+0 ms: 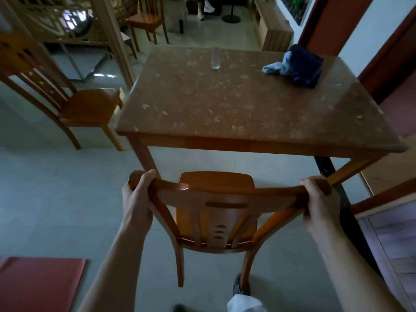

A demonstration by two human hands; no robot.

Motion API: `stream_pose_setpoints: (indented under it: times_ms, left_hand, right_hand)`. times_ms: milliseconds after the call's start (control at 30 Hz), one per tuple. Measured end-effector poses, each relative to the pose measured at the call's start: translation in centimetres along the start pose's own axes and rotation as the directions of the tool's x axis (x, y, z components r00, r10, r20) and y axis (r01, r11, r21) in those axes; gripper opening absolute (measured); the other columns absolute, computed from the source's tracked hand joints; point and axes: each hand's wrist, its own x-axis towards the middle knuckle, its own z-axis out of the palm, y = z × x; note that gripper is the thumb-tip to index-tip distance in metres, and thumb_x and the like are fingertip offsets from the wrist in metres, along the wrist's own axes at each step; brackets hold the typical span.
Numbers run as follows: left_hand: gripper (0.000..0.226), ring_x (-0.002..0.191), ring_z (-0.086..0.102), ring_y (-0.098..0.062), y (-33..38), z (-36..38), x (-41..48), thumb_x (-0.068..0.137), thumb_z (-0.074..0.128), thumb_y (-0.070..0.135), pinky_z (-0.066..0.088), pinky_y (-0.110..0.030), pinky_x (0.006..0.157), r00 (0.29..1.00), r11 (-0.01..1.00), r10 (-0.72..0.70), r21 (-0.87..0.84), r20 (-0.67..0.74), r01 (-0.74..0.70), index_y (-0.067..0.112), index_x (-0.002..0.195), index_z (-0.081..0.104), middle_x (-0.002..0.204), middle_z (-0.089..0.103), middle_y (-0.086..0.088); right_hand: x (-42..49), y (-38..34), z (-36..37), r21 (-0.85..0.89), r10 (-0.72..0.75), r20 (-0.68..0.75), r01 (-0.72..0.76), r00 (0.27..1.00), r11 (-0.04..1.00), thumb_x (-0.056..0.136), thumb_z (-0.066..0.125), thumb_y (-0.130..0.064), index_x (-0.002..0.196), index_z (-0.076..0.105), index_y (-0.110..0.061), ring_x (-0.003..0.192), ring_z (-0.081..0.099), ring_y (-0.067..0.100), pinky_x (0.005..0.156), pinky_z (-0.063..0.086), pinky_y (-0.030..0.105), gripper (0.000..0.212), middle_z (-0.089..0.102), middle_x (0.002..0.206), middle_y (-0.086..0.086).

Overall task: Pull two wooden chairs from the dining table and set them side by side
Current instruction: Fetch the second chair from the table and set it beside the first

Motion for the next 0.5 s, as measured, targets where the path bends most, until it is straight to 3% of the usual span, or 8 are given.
stream_pose_setpoints:
  times_ms: [100,267,367,500]
  left_hand:
    - [0.016,0.049,0.062,-0.004,2.5,-5.2,-1.0,0.068,0.080,0.041,0.049,-0.018,0.045,0.999,1.000,0.021,-0.010,-0.037,-0.021,0.030,0.060,0.072,0.053,0.061,0.013]
    - [0.023,0.049,0.063,-0.005,5.7,-12.9,-2.0,0.066,0.082,0.043,0.052,-0.020,0.045,0.990,0.999,0.043,-0.022,-0.137,-0.046,0.025,0.070,0.068,0.053,0.062,0.013]
    - [0.019,0.048,0.060,-0.003,7.3,-17.1,-2.8,0.065,0.081,0.044,0.052,-0.020,0.045,0.978,0.996,0.077,-0.024,-0.196,-0.084,0.029,0.061,0.070,0.052,0.060,0.015]
    - [0.032,0.046,0.059,-0.003,8.8,-22.5,-4.0,0.066,0.081,0.041,0.049,-0.019,0.041,0.944,0.991,0.099,-0.056,-0.316,-0.123,0.019,0.077,0.061,0.051,0.058,0.014]
  right_hand:
    - [-3.7,0.2,3.3,0.021,-0.012,0.068,0.011,0.998,1.000,0.084,0.070,-0.019,0.065,0.060,-0.028,0.069,0.060,0.011,0.058,0.053,0.027,0.023,0.059,0.060,-0.012]
    - [-8.4,0.9,9.1,0.006,-0.047,0.186,0.047,0.982,0.999,0.080,0.066,-0.018,0.058,0.060,-0.026,0.060,0.058,0.004,0.056,0.047,0.025,0.024,0.056,0.056,-0.014]
    - [-10.3,1.8,12.8,0.010,-0.064,0.242,0.063,0.968,0.998,0.083,0.065,-0.012,0.058,0.058,-0.024,0.052,0.057,0.000,0.046,0.046,0.019,0.029,0.054,0.052,-0.015]
    - [-12.3,2.7,18.2,-0.018,-0.053,0.340,0.063,0.939,0.998,0.083,0.066,-0.009,0.055,0.058,-0.023,0.050,0.056,0.002,0.044,0.044,0.021,0.032,0.054,0.051,-0.013]
